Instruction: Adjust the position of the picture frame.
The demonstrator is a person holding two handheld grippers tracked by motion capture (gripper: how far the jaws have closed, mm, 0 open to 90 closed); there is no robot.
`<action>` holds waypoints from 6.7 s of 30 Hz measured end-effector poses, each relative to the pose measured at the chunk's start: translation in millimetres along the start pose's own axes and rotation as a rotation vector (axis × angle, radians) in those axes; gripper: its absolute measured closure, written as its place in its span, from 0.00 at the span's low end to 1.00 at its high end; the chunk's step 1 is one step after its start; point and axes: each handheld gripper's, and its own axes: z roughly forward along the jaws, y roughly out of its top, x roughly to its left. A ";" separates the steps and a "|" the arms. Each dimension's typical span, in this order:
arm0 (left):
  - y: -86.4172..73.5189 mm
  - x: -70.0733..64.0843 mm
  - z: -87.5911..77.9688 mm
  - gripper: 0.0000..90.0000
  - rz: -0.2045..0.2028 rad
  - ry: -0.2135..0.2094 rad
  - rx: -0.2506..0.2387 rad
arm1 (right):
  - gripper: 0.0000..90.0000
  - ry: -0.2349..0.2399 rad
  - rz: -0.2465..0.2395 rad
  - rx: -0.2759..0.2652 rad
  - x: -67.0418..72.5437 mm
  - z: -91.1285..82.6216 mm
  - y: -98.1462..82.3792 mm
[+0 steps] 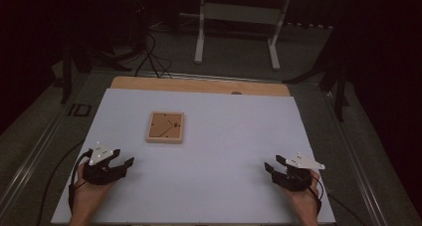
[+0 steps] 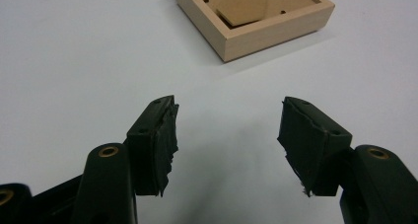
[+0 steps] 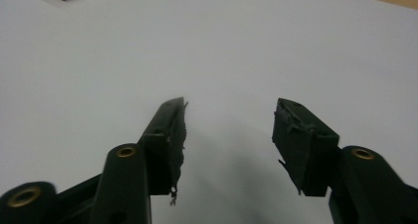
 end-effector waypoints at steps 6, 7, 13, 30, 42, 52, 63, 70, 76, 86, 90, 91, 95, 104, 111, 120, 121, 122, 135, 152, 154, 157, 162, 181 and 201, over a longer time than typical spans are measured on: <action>0.1 -0.4 1.8 0.48 0.000 0.021 0.015 | 0.50 0.001 -0.008 0.006 1.7 1.5 0.1; 0.0 0.1 1.6 0.52 -0.001 0.021 0.018 | 0.49 0.000 -0.011 0.008 2.5 2.8 0.4; 0.0 0.1 0.8 0.53 0.006 0.013 0.015 | 0.50 0.007 -0.021 0.007 4.6 2.6 0.8; 0.3 -2.9 1.7 0.56 0.013 -0.003 0.020 | 0.50 0.027 -0.053 0.003 16.5 6.5 5.4; 4.8 -1.4 0.4 0.60 -0.020 -0.015 0.016 | 0.50 0.056 -0.096 -0.014 35.8 10.8 21.7; 26.1 -5.5 9.4 0.63 0.040 0.014 0.009 | 0.50 0.072 -0.120 -0.021 46.7 17.4 28.4; 43.0 -1.4 25.9 0.65 0.022 0.014 -0.005 | 0.50 0.064 -0.104 -0.028 43.9 14.8 20.1; 50.2 1.6 38.5 0.66 0.004 0.007 -0.003 | 0.49 0.052 -0.103 -0.025 42.2 15.1 17.4; 53.0 2.2 48.6 0.67 -0.020 -0.004 -0.002 | 0.49 0.047 -0.096 -0.021 39.8 14.6 15.7; 64.1 5.8 67.1 0.71 -0.016 -0.003 0.023 | 0.49 0.039 -0.094 -0.019 38.7 12.9 14.0; 69.9 8.7 70.7 0.71 -0.019 0.006 0.022 | 0.49 0.037 -0.095 -0.020 38.7 12.8 13.9; 71.3 9.4 71.9 0.71 -0.023 0.011 0.026 | 0.49 0.038 -0.095 -0.020 38.9 12.8 13.9; 76.1 11.7 77.8 0.71 -0.028 0.022 0.034 | 0.49 0.038 -0.094 -0.020 39.4 12.5 13.7; 84.7 13.8 91.6 0.74 -0.041 0.023 0.037 | 0.49 0.040 -0.098 -0.019 39.5 13.0 13.6; 91.3 11.8 106.2 0.78 -0.052 0.034 0.065 | 0.49 0.041 -0.096 -0.021 39.4 12.2 13.5; 88.2 13.6 115.6 0.79 -0.074 0.042 0.093 | 0.49 0.041 -0.096 -0.024 38.7 11.9 13.1; 88.1 13.9 116.4 0.79 -0.078 0.043 0.093 | 0.49 0.041 -0.095 -0.023 38.8 12.1 13.1; 87.9 14.3 117.1 0.79 -0.083 0.043 0.094 | 0.49 0.041 -0.096 -0.021 39.0 12.2 13.1; 86.9 20.9 120.0 0.78 -0.124 0.017 0.107 | 0.49 0.043 -0.098 -0.020 39.5 12.6 12.8; 84.6 11.1 117.9 0.86 -0.092 0.015 0.099 | 0.49 0.043 -0.105 -0.012 40.4 14.0 12.7; 84.4 9.9 117.7 0.86 -0.090 0.015 0.099 | 0.49 0.043 -0.105 -0.013 40.4 13.9 12.7; 84.1 6.1 117.6 0.86 -0.082 0.011 0.098 | 0.49 0.043 -0.103 -0.014 40.0 13.3 12.7; 82.9 0.7 117.1 0.87 -0.075 0.008 0.091 | 0.49 0.042 -0.102 -0.017 39.7 12.7 12.8; 78.9 -26.5 110.0 0.87 -0.031 0.015 0.099 | 0.49 0.041 -0.102 -0.021 39.5 11.9 12.7; 70.4 -56.0 98.9 0.87 -0.028 0.015 0.098 | 0.49 0.041 -0.103 -0.020 40.2 12.2 12.7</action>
